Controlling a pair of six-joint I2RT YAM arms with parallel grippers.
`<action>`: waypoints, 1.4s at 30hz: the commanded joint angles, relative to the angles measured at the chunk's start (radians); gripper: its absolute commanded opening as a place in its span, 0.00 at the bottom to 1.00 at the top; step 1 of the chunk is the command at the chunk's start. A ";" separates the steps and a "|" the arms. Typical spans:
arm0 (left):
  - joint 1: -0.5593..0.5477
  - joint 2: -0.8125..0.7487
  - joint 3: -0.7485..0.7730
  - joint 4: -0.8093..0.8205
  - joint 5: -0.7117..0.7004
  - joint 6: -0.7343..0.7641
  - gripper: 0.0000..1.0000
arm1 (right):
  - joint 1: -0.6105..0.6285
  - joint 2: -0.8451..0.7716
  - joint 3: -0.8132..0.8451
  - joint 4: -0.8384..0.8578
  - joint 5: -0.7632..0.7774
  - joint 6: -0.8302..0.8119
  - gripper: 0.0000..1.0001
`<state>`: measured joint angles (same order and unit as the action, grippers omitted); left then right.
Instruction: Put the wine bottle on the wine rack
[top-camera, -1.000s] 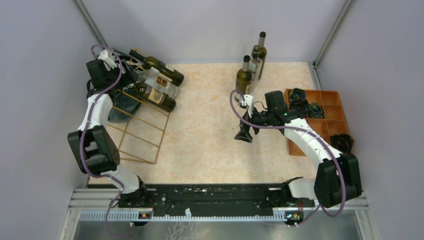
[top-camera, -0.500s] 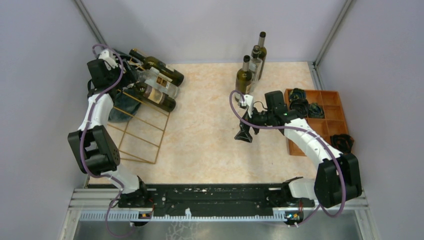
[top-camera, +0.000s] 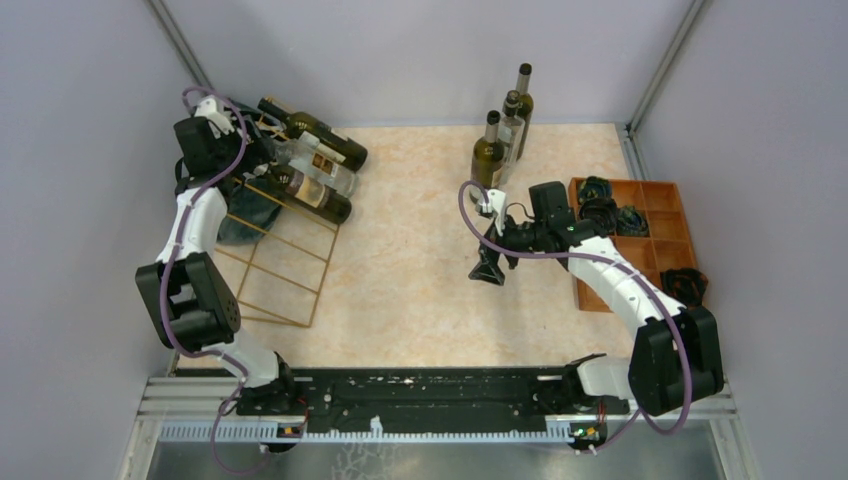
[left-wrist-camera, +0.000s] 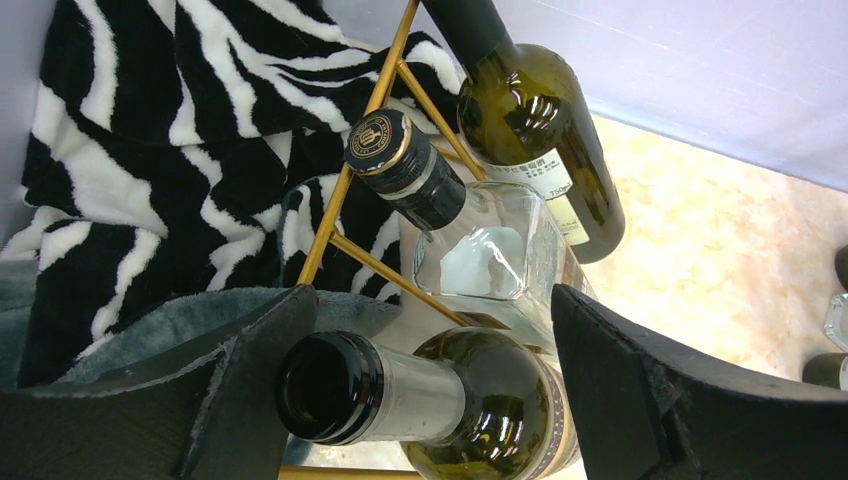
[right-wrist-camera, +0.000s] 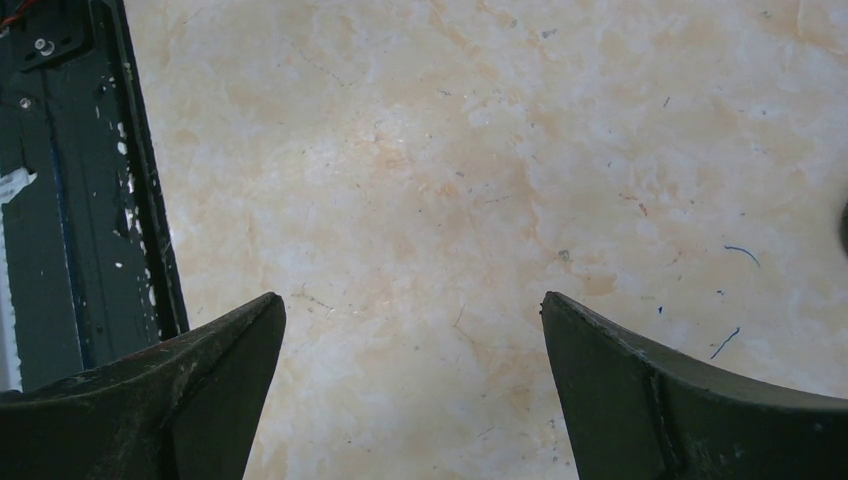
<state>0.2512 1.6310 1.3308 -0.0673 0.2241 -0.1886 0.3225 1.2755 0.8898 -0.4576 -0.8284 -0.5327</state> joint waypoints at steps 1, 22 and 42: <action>0.016 -0.031 0.011 0.022 -0.099 0.006 0.94 | 0.006 -0.031 0.001 0.016 -0.004 -0.022 0.98; 0.014 -0.096 -0.001 0.034 -0.248 -0.017 0.99 | 0.009 -0.036 0.000 0.017 -0.003 -0.024 0.98; 0.014 -0.484 -0.303 0.179 -0.033 -0.291 0.99 | 0.007 -0.036 0.001 0.001 0.004 -0.053 0.98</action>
<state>0.2653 1.2385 1.0756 0.0231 0.0509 -0.4042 0.3244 1.2755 0.8898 -0.4606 -0.8143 -0.5537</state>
